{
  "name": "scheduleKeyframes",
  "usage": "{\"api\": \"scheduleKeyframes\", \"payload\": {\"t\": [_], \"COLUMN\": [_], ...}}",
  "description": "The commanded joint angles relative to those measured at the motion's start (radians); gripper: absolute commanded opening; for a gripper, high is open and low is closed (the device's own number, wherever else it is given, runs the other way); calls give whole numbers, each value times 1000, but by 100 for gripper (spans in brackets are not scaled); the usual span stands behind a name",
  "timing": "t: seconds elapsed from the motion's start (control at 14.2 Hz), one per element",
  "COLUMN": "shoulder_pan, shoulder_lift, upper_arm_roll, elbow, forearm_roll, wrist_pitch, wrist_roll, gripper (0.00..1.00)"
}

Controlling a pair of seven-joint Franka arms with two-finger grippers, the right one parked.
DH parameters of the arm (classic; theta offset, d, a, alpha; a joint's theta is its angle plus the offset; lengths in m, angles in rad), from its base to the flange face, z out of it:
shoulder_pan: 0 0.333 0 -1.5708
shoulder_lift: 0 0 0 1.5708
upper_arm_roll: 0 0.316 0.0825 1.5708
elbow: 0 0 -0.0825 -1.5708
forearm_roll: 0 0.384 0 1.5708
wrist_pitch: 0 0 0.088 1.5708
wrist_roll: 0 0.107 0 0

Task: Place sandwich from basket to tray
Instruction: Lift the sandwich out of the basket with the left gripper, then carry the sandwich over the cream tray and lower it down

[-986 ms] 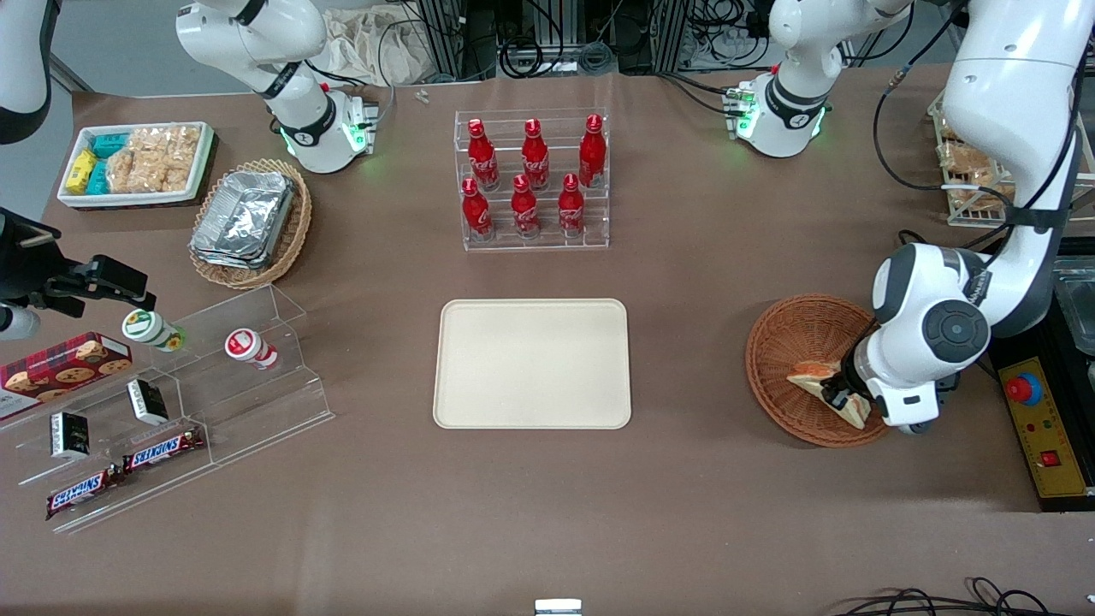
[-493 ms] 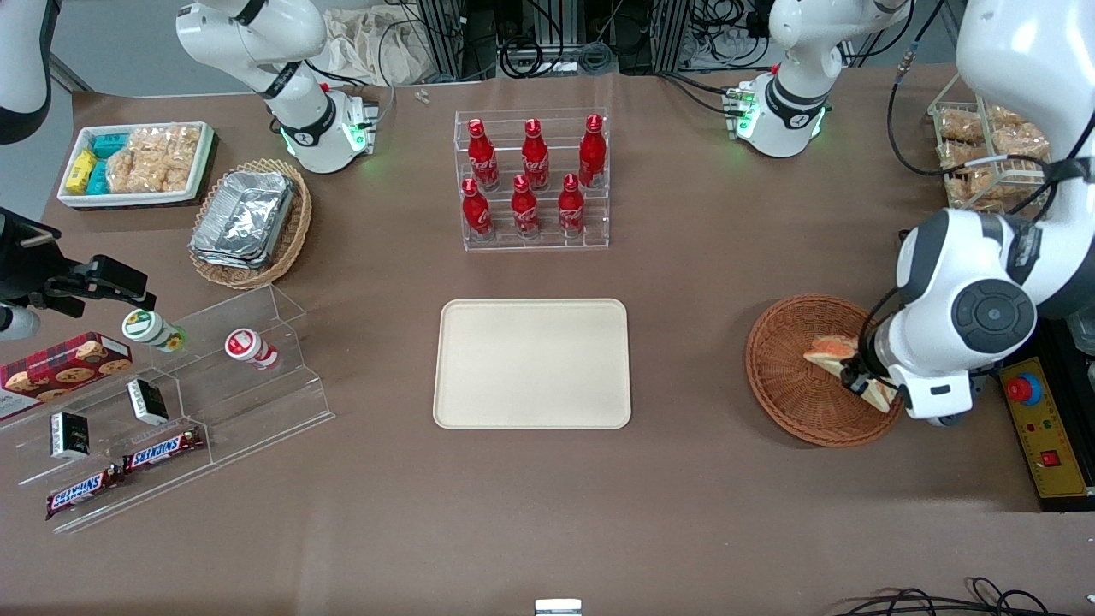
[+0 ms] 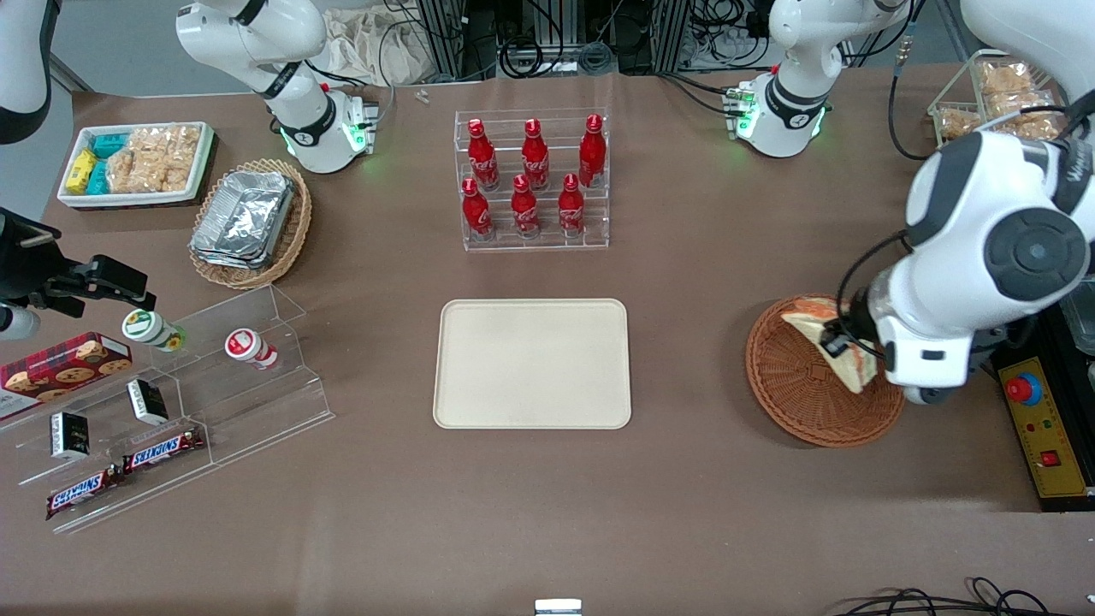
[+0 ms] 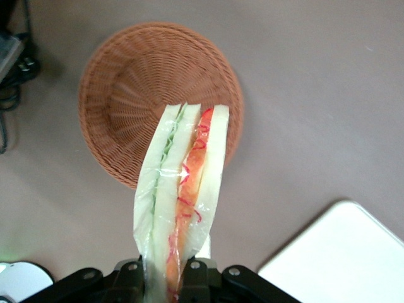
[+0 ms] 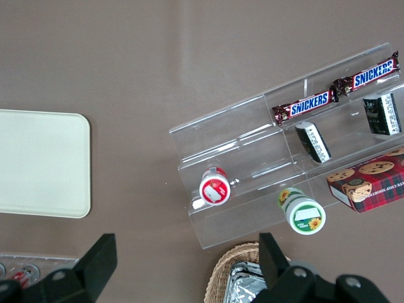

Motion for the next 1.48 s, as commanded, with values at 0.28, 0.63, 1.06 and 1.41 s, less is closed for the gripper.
{"api": "scheduleKeyframes", "payload": {"t": [0.28,0.63,1.06,1.41], "shoulder_pan": [-105,-205,-264,-306], "shoulder_lift": [77,165,312,432], "upper_arm_roll": [-125,-119,-118,-101], "elbow": [7,-7,-113,-118], "forearm_roll": [-10,19,226,350], "wrist_pitch": [100,219,532,631], "wrist_roll": [38,1,9,7], "gripper": [0,0,0,0]}}
